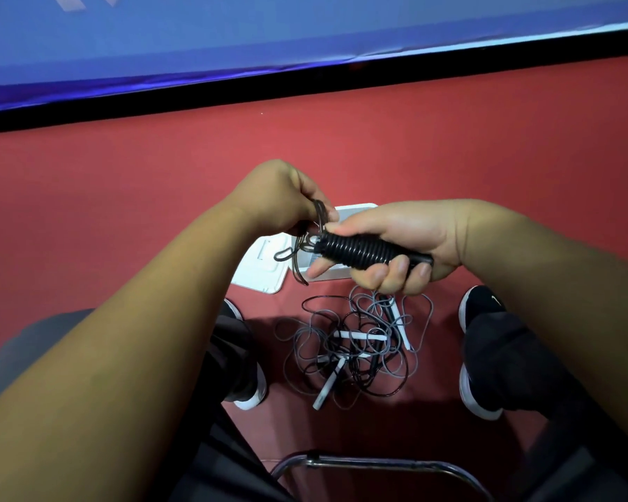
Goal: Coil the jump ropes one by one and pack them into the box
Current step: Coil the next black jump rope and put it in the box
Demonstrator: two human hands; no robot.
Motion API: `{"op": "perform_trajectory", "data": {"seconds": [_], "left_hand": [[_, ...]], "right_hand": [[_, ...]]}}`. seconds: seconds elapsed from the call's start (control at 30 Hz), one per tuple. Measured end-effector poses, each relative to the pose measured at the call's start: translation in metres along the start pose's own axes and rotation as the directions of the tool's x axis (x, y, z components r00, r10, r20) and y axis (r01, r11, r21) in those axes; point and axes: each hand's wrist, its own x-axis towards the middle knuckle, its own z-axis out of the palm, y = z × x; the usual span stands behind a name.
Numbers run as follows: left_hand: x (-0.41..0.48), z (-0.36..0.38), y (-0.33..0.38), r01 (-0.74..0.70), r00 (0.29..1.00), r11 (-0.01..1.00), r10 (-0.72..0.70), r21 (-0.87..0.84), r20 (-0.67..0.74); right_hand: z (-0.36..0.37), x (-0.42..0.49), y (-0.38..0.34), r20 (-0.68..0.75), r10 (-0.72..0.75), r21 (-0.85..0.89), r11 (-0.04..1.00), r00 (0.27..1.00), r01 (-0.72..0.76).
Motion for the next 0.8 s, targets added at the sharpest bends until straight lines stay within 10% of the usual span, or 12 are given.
{"op": "perform_trajectory", "data": {"seconds": [0.5, 0.8], "left_hand": [[0.003, 0.000, 0.008, -0.188, 0.973, 0.955, 0.212, 0.229, -0.087], [0.001, -0.003, 0.008, -0.179, 0.984, 0.973, 0.178, 0.144, 0.020]], "right_hand": [[-0.017, 0.028, 0.007, -0.594, -0.105, 0.013, 0.990, 0.797, 0.140], [-0.022, 0.028, 0.001, -0.549, -0.224, 0.217, 0.892, 0.805, 0.397]]}}
